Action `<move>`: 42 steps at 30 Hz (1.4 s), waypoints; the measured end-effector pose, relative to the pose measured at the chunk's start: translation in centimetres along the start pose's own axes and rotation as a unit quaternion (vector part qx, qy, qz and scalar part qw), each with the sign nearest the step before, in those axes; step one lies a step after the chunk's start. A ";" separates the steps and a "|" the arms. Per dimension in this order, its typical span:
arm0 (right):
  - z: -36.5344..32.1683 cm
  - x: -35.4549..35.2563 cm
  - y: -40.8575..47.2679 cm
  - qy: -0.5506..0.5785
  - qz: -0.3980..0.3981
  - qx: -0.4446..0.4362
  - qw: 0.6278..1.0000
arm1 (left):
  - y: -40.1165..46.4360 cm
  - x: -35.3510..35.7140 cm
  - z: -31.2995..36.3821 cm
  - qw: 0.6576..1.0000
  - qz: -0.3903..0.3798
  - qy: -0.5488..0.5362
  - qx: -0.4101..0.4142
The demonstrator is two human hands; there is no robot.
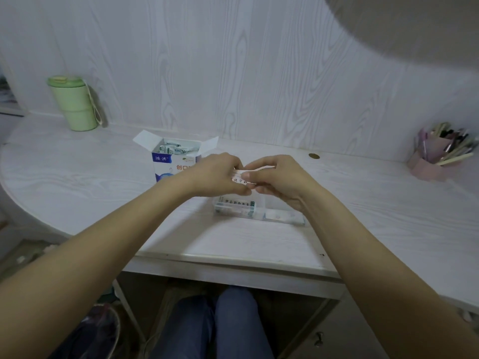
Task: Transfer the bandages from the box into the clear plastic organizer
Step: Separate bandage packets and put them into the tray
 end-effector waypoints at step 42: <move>2.2 2.5 2.1 -0.538 0.091 -0.040 0.837 | -3.1 -2.7 -4.8 0.912 0.210 -0.341 -0.088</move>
Point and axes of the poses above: each hand's wrist, its own y-axis towards the middle knuckle, its own x-axis out of the palm, z = x × y, the point moved 6 cm from there along y, towards the middle knuckle, and after that the axes turned 2 degrees about -x, right-handed, at the moved point
